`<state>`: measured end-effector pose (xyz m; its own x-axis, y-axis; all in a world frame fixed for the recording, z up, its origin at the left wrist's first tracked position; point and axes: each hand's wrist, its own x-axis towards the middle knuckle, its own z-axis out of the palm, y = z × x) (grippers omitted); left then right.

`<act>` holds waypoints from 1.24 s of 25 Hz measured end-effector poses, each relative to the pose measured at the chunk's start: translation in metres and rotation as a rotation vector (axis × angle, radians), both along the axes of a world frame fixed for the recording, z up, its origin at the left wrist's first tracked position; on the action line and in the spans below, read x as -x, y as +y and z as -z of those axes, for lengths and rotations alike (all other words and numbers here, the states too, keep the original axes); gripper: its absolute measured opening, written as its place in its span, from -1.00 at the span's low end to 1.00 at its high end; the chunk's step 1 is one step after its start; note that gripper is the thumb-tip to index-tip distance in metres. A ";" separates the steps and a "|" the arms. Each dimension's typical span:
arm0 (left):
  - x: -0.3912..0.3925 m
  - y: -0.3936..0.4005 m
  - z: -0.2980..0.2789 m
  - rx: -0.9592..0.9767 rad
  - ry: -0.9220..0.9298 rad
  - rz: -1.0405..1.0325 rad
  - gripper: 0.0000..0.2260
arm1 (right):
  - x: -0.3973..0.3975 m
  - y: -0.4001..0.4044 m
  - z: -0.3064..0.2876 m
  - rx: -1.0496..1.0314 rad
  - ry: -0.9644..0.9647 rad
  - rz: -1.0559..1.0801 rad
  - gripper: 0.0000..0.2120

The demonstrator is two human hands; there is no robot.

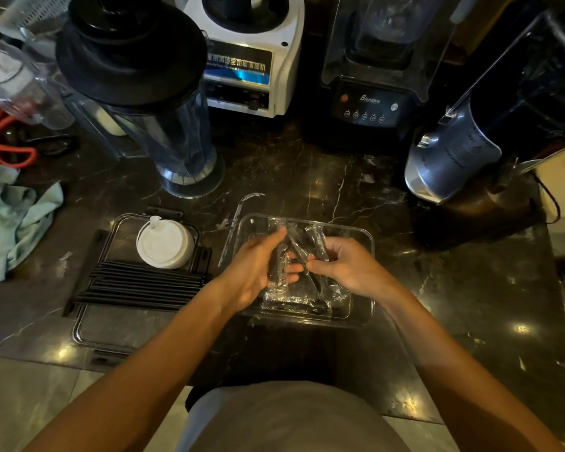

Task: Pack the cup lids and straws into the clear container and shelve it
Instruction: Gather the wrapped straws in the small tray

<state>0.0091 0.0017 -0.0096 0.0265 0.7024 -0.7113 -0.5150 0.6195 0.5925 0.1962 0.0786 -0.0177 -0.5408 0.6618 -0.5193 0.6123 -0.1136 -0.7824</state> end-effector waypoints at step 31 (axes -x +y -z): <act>-0.007 0.004 0.009 -0.140 -0.002 0.054 -0.60 | 0.018 -0.017 -0.022 0.184 0.134 0.383 -0.78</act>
<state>0.0162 0.0062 -0.0190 0.0681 0.7919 -0.6068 -0.4842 0.5580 0.6739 0.1784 0.0620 0.0047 -0.3457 0.7305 -0.5890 0.3934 -0.4571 -0.7977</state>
